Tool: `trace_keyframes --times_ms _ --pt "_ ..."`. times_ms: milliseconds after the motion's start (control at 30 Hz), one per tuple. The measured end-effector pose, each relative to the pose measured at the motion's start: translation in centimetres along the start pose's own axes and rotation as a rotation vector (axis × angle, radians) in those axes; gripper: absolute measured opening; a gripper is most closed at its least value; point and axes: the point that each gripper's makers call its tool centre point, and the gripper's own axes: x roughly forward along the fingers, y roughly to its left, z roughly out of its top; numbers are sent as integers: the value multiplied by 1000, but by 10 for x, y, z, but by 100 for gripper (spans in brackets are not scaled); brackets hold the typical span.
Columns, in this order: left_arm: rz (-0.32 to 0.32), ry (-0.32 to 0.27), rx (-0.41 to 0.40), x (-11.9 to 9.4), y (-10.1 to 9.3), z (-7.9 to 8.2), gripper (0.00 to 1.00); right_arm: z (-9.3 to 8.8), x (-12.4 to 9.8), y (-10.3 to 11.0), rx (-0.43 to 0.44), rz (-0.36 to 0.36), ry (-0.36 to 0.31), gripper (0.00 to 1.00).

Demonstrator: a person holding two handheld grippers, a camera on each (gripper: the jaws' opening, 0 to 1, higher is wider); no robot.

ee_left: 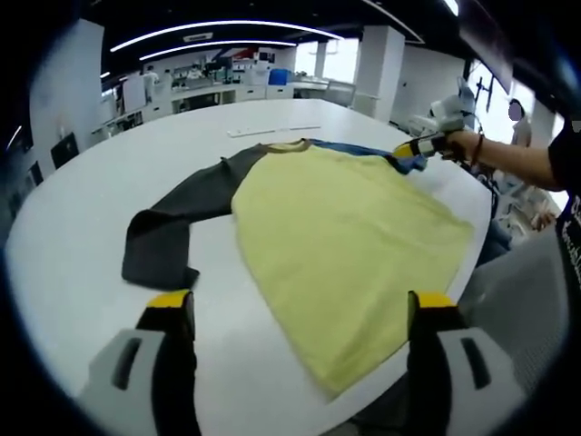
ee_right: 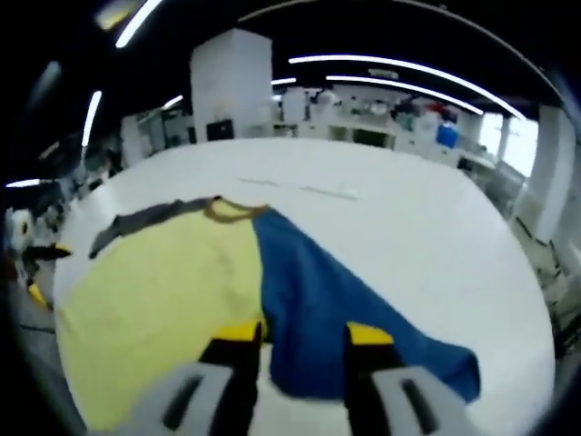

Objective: Fold the garment on the visible template until the final outline fits inside the template.

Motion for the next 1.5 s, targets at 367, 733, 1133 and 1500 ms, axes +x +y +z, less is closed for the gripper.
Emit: trace_keyframes --times_ms 367,733,1133,1500 --pt "-6 -3 29 -1 -5 2 99 -9 -32 -30 98 -64 8 62" --pt "-5 -9 31 -3 -5 3 99 -38 -52 -66 237 -202 52 57" --pt "1 -22 29 -4 -3 3 97 -70 -49 -75 435 -296 82 35" --pt "12 -8 40 -5 -2 -1 96 -67 -40 -79 561 -357 41 22"
